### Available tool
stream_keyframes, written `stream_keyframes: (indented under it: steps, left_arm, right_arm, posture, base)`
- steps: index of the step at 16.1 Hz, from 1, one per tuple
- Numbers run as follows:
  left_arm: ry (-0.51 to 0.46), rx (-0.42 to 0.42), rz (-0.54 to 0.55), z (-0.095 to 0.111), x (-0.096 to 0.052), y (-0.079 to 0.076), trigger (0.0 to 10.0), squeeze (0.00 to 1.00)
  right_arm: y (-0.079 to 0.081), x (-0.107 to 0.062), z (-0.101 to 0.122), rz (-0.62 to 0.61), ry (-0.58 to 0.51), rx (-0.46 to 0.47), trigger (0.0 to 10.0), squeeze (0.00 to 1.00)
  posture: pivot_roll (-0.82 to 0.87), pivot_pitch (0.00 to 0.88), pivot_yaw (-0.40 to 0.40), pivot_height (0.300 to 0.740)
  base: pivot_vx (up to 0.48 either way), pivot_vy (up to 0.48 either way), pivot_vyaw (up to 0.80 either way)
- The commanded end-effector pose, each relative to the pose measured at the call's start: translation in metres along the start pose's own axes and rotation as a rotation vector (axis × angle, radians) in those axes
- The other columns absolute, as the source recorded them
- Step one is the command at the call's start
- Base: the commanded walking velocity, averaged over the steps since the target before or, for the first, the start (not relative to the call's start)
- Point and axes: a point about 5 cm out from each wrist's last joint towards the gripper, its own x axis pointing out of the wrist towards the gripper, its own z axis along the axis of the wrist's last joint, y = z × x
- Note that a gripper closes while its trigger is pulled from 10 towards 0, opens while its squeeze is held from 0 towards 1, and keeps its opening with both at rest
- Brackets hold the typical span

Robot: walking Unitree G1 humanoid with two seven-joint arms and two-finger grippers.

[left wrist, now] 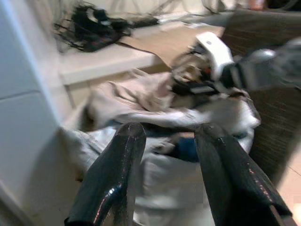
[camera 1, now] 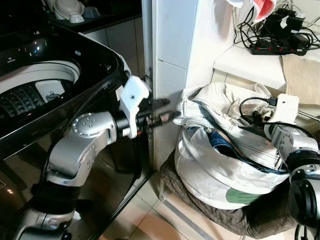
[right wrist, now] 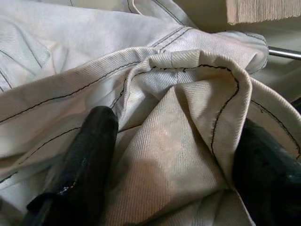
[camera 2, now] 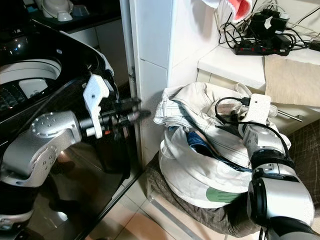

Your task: Clothes washing

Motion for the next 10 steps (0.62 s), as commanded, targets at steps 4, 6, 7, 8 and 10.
stream_keyframes:
  steps: [4,6,7,8,10]
  left_arm:
    - [0.019,0.003,-0.044,-0.0006,-0.0005,-0.0066,10.0,0.00]
    - [0.026,0.001,-0.046,-0.0004,-0.0013,-0.0064,10.0,0.00]
    - [0.027,0.001,-0.046,-0.0004,-0.0013,-0.0064,10.0,0.00]
    - [0.028,0.001,-0.046,-0.0004,-0.0014,-0.0064,10.0,0.00]
    - [0.028,0.001,-0.043,-0.0006,-0.0015,-0.0062,10.0,0.00]
  right_arm:
    - [0.0012,0.0005,-0.0033,0.028,0.034,0.042,0.0,0.00]
    - [-0.0005,0.0004,-0.0034,0.027,0.034,0.057,0.0,0.00]
    - [-0.0010,0.0004,-0.0034,0.026,0.034,0.060,0.0,0.00]
    - [-0.0016,0.0004,-0.0036,0.026,0.035,0.065,0.0,0.00]
    - [-0.0023,0.0004,-0.0038,0.026,0.035,0.073,0.0,0.00]
  posture:
    - [0.01,0.000,-0.001,0.740]
    - [0.01,0.000,-0.002,0.740]
    - [0.01,0.000,-0.002,0.740]
    - [0.01,0.000,-0.002,0.740]
    - [0.01,0.000,-0.001,0.740]
  base:
    - [0.000,0.000,0.00]
    - [0.000,0.000,0.00]
    - [0.000,0.000,0.00]
    - [0.000,0.000,0.00]
    - [0.000,0.000,0.00]
